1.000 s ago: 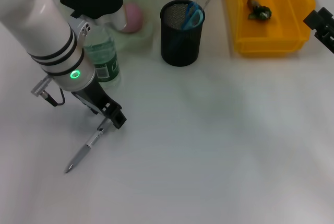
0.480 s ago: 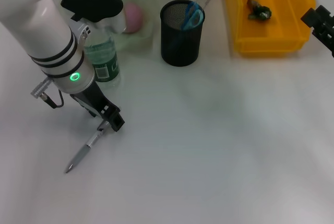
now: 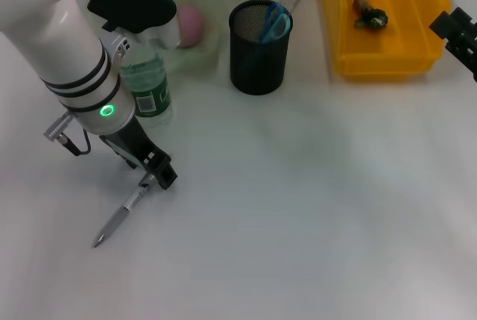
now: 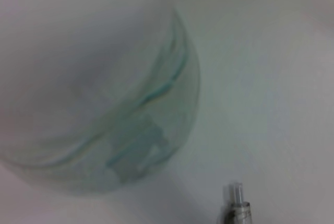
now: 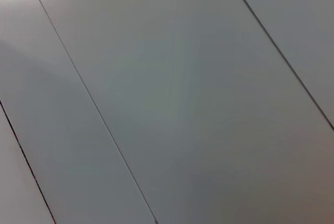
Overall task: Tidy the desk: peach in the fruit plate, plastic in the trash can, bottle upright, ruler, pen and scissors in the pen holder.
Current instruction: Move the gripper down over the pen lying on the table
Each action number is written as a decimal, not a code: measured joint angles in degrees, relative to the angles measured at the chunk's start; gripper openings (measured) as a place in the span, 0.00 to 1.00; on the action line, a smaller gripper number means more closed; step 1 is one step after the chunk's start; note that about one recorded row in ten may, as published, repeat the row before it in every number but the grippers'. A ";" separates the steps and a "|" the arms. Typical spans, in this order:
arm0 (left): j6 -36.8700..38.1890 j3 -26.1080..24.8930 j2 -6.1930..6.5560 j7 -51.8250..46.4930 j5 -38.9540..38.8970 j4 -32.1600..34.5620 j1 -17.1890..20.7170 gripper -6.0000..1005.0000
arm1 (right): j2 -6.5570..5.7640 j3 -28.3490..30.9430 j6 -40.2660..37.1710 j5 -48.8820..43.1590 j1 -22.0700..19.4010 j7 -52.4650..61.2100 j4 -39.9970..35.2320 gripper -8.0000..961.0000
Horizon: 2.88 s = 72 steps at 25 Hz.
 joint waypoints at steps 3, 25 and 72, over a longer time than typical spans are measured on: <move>0.18 0.00 0.00 0.29 -0.01 -0.35 -0.01 0.63 | 0.02 0.00 0.27 0.00 0.00 0.00 0.00 0.68; 0.47 0.66 0.00 1.35 0.03 -0.62 -0.54 0.63 | -0.02 0.37 0.31 0.00 0.16 0.00 -0.09 0.68; -0.02 3.69 0.00 1.05 -0.28 -1.52 -2.03 0.29 | -0.23 0.54 1.89 0.00 1.84 0.00 -0.01 0.68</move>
